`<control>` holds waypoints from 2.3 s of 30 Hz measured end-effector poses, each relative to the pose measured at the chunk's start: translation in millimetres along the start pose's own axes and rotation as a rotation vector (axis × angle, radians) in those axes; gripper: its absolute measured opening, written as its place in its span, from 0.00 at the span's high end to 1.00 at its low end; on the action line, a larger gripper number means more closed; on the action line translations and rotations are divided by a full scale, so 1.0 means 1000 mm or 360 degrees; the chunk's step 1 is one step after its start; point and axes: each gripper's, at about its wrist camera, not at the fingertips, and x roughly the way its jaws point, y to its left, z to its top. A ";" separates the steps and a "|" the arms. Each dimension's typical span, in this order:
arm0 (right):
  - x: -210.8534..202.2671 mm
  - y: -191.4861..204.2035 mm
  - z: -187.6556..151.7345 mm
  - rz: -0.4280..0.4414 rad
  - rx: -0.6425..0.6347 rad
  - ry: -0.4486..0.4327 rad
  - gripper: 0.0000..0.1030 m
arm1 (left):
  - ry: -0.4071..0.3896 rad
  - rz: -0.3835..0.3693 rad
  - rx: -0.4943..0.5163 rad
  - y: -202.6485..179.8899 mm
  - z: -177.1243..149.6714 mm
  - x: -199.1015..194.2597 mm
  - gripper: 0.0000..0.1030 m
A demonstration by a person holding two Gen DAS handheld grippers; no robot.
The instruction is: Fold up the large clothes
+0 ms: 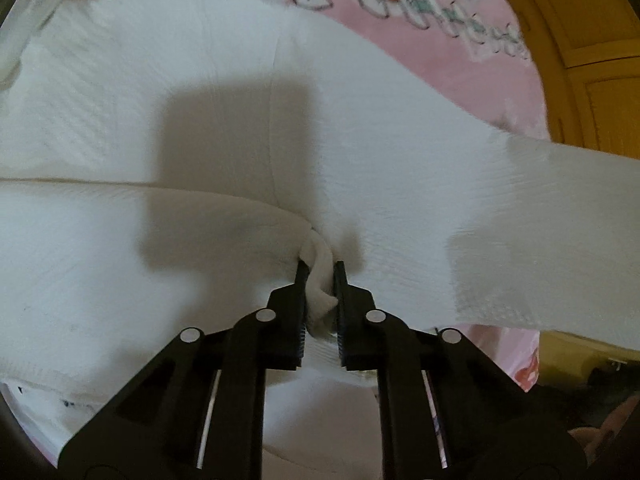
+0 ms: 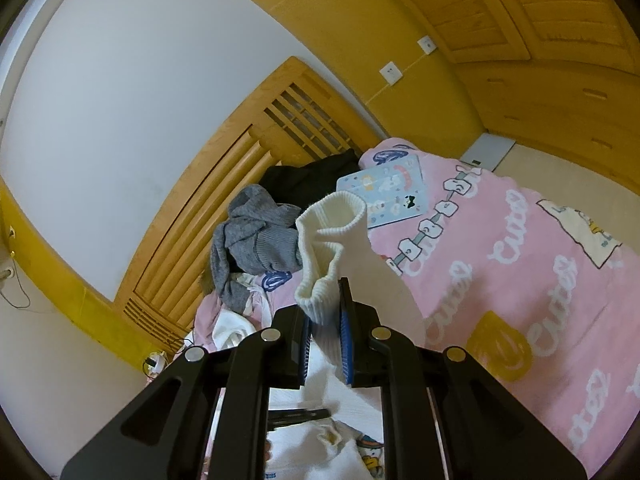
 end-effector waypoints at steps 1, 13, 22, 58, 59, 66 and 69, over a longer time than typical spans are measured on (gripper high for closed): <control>-0.002 -0.001 0.001 -0.0015 -0.0009 -0.0007 0.88 | -0.0021 0.0000 0.0022 -0.001 -0.003 -0.007 0.90; -0.060 -0.024 0.060 -0.0225 -0.0029 -0.0310 0.89 | -0.0208 -0.0075 -0.0028 0.003 0.031 -0.033 0.90; -0.059 -0.012 0.062 -0.0166 -0.0068 -0.0284 0.89 | -0.0101 -0.0024 -0.0076 0.008 0.052 0.017 0.90; -0.008 0.234 -0.048 0.0396 -0.0445 0.0012 0.89 | -0.0462 -0.0014 -0.0184 0.217 -0.094 -0.136 0.09; 0.001 0.246 -0.056 0.0408 -0.0464 0.0044 0.89 | -0.0471 -0.0012 -0.0207 0.228 -0.100 -0.139 0.09; 0.070 0.307 -0.135 0.0428 -0.0579 0.0289 0.89 | -0.0552 0.0050 -0.0289 0.278 -0.140 -0.150 0.09; 0.104 0.321 -0.176 0.0431 -0.0596 0.0417 0.89 | -0.0586 0.0056 -0.0318 0.297 -0.156 -0.157 0.09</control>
